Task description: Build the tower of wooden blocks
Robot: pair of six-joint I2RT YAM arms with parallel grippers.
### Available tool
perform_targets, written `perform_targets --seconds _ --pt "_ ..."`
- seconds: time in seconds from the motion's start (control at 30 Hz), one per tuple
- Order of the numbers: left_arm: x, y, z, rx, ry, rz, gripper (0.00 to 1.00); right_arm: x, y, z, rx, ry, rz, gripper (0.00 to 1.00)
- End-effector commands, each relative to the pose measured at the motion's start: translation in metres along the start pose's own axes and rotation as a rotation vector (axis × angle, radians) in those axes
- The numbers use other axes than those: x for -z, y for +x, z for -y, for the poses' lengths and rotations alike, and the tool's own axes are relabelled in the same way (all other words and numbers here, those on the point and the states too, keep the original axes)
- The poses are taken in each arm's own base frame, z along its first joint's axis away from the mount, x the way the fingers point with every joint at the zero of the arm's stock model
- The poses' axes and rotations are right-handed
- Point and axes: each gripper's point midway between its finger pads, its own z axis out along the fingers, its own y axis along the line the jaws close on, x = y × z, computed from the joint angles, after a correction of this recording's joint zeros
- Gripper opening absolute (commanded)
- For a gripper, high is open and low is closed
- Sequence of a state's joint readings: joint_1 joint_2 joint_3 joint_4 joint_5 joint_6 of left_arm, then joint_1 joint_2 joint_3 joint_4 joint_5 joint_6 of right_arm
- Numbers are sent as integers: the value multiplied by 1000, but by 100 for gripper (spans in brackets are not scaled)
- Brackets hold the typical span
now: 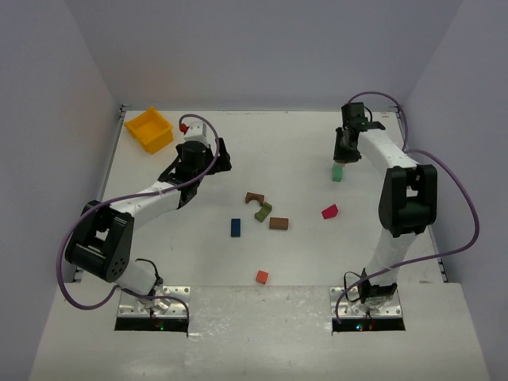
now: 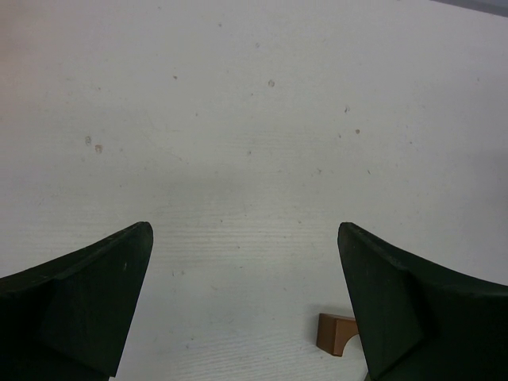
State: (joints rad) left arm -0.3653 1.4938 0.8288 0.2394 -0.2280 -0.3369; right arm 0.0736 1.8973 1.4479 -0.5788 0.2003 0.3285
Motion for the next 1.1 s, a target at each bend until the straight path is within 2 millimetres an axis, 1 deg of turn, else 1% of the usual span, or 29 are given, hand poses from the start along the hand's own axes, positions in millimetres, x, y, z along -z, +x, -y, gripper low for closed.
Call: perform_targets --seconds 0.0,0.1,0.3,0.37,0.6,0.77,1.0,1.07 --pt "-4 -27 4 3 5 67 100 2 -15 -1 23 -28 17 19" --pt "-4 -27 4 1 4 66 100 2 -5 -2 16 -34 -8 19" --pt "-4 -26 3 0 3 66 100 9 18 3 -7 -23 -36 19" --pt "-5 -26 3 -1 3 66 100 13 20 3 -11 -33 -26 19" --pt "-7 -26 4 1 10 63 100 14 54 5 -27 -38 -78 19" --pt "-7 -27 4 1 11 64 100 14 64 4 -27 -49 -92 19" --pt "-8 -25 3 2 9 59 100 2 69 -5 -19 -96 -100 19" --pt "-8 -25 3 2 8 59 100 -2 69 -5 -17 -88 -103 19"
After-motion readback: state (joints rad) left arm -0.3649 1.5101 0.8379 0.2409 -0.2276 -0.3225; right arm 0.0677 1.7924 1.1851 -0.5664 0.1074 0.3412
